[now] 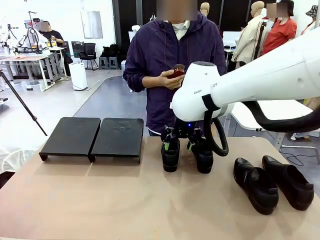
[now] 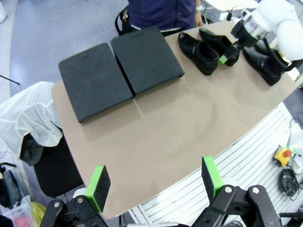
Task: Organize the shoes by placing them on the stand.
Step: Pick up one Shoe and place it in the middle of the table.
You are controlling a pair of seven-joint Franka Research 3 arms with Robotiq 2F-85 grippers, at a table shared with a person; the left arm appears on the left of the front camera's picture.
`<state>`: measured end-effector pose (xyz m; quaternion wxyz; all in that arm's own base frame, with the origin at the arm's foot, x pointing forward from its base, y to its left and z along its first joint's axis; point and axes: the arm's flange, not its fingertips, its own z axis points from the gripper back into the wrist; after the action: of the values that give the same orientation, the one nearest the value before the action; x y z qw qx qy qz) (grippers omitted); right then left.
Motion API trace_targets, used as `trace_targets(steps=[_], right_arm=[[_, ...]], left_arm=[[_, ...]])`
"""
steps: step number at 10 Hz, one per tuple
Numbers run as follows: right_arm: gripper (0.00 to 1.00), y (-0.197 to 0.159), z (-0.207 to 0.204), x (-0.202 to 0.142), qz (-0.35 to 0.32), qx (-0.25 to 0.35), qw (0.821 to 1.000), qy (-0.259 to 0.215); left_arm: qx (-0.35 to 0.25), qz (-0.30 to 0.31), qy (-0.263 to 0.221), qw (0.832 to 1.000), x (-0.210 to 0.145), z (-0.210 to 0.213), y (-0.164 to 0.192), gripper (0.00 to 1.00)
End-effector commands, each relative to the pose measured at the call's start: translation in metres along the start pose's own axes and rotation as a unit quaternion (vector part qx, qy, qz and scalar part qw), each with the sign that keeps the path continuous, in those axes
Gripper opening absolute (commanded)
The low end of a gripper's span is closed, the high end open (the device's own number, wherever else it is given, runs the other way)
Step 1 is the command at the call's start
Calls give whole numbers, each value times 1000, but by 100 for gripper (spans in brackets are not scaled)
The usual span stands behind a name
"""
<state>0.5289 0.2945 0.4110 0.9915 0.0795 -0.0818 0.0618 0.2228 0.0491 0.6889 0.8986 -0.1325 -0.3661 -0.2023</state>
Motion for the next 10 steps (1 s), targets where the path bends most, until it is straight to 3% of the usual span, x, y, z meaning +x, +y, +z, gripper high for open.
trace_targets(steps=[1,4,9,10], right_arm=[[100,7,-9,20,-57,-33,997,-34],[100,-9,-46,49,-117,-40,991,-50],[100,-6,-75,58,-138,-64,988,-37],[84,-6,-77,58,-139,-68,987,-37]], left_arm=[[-3,-2,2,1000,1,1,1,100],[-3,-2,2,1000,1,1,1,100],[-3,-2,2,1000,1,1,1,100],[-3,-2,2,1000,1,1,1,100]])
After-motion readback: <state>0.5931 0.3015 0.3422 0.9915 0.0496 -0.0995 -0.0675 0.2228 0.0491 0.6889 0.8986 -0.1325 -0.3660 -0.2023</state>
